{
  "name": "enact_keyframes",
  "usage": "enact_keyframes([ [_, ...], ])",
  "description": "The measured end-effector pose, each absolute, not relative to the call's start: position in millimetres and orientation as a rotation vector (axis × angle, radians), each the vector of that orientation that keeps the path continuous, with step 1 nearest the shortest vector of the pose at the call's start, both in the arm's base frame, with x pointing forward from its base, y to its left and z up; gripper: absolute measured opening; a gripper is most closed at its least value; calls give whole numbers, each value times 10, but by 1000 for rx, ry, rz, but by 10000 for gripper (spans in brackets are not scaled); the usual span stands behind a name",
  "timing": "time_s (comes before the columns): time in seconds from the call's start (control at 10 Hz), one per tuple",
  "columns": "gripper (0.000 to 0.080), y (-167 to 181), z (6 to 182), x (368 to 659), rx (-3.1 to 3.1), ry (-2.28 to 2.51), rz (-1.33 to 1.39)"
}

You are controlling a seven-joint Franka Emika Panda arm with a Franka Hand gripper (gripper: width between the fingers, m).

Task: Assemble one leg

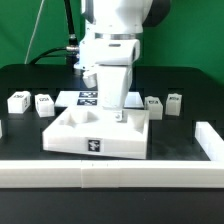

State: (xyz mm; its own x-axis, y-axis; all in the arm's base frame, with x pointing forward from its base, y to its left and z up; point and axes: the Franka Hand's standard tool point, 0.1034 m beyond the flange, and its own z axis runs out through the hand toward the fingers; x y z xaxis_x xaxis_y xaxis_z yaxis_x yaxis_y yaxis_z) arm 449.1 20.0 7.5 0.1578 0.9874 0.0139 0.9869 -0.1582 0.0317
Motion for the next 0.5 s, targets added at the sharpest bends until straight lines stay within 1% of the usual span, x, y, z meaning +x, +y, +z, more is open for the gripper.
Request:
enact_keyframes([
  [0.3, 60, 395, 78, 4601, 2274, 2145, 0],
  [0.5, 60, 388, 74, 4595, 2280, 2140, 1],
])
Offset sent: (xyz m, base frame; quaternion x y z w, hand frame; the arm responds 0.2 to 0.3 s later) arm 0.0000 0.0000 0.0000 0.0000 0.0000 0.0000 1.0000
